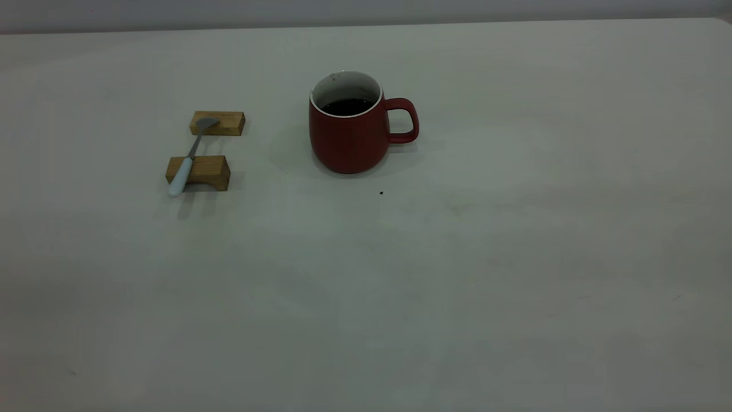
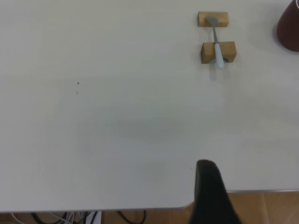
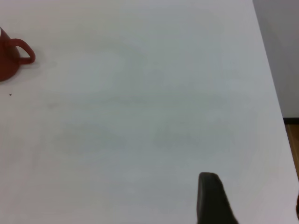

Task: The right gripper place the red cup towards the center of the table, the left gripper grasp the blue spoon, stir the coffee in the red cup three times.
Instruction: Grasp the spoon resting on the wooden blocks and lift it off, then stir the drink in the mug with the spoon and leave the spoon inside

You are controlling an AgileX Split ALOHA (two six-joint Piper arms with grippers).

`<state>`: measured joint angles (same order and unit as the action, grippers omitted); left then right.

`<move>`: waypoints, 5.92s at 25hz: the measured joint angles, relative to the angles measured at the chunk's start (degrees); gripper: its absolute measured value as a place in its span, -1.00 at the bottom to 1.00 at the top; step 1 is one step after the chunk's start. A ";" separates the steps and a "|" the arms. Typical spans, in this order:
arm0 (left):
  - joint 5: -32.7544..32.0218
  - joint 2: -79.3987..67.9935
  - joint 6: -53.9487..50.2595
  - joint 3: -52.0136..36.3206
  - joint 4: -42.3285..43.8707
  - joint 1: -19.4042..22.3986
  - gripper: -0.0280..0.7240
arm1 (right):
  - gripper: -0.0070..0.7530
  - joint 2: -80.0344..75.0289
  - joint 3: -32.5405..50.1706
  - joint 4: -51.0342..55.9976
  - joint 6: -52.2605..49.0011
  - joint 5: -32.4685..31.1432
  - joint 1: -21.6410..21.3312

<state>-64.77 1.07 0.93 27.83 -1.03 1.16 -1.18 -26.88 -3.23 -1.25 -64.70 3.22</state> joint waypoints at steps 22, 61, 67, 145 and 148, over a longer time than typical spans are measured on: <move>25.61 -52.36 -4.75 5.25 1.03 0.00 0.58 | 0.23 0.00 0.00 0.00 0.00 0.00 0.00; 39.03 -130.25 -5.86 42.02 -6.60 -9.79 0.58 | 0.23 0.00 0.00 0.00 0.00 0.00 0.00; 39.13 -133.21 -4.66 43.72 -7.33 -9.79 0.58 | 0.23 0.00 0.00 0.00 0.00 0.00 0.00; 23.05 -133.33 -44.81 55.69 -97.90 -15.80 -0.55 | 0.17 0.00 0.05 -0.05 0.00 0.00 0.00; 22.86 -136.41 -46.94 58.37 -97.95 -16.78 -0.55 | 0.17 0.00 0.05 -0.05 0.00 0.00 0.00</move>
<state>-41.91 -135.34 -46.01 86.21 -98.99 -15.62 -1.18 -26.83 -3.28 -1.25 -64.70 3.22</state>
